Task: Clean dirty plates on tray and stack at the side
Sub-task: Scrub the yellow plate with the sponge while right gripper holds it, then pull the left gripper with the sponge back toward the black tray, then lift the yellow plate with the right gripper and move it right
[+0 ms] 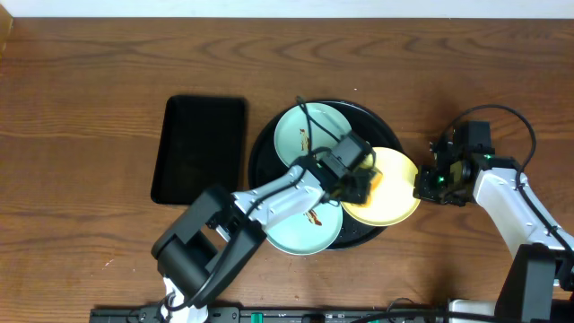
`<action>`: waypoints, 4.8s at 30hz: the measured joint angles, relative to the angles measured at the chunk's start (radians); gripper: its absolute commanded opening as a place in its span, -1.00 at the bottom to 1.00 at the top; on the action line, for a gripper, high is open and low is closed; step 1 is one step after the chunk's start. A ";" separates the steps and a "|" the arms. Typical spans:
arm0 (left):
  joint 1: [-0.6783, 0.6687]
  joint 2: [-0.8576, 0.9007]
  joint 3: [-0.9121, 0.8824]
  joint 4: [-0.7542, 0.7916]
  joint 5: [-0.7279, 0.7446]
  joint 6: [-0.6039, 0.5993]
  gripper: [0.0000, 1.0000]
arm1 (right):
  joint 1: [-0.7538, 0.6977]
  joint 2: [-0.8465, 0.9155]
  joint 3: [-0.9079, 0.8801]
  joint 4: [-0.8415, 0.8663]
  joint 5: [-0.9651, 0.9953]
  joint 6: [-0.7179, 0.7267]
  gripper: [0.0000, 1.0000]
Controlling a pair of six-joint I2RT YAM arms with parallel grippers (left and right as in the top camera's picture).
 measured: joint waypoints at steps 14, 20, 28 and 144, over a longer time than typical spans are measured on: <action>-0.034 -0.002 0.022 0.000 0.186 0.159 -0.85 | 0.000 0.000 0.000 -0.003 0.000 0.000 -0.98; -0.080 -0.003 0.022 0.008 0.104 0.221 -0.86 | 0.000 0.000 0.000 -0.011 -0.001 0.000 -0.98; -0.037 0.009 0.024 0.193 -0.007 0.235 -0.86 | 0.000 0.000 0.000 -0.018 -0.001 0.000 -0.98; 0.441 -0.410 0.045 -0.568 -0.315 0.222 -0.85 | 0.162 -0.257 0.061 0.145 0.303 -0.039 -0.98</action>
